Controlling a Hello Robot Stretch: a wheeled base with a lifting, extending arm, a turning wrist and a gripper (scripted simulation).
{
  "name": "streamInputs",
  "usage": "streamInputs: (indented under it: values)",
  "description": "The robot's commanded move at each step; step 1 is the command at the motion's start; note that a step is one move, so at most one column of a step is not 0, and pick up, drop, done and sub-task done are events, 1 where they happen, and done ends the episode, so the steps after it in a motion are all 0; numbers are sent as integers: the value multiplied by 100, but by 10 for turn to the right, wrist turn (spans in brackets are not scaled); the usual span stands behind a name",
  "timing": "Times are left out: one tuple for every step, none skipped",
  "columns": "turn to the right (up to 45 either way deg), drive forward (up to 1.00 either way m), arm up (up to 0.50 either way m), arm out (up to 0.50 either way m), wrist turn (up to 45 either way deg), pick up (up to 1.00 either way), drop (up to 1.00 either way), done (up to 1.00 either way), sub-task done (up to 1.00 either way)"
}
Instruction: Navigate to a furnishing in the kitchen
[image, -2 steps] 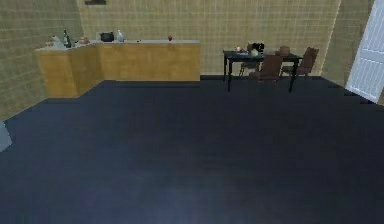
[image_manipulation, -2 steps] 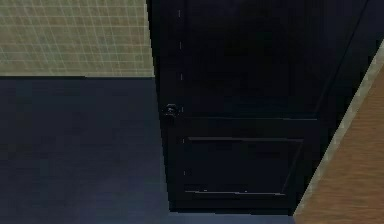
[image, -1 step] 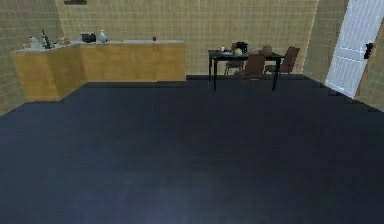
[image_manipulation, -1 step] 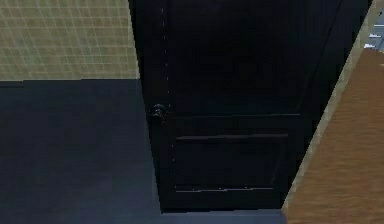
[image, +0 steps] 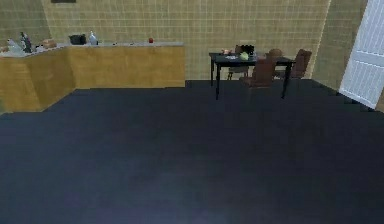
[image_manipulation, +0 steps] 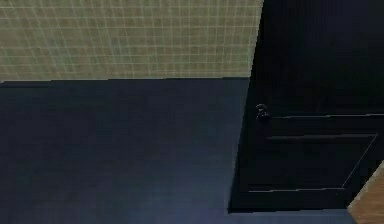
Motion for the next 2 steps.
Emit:
streamInputs:
  values:
    - [60,0,0,0,0,0,0,0,0]
    - [0,100,0,0,0,0,0,0,0]
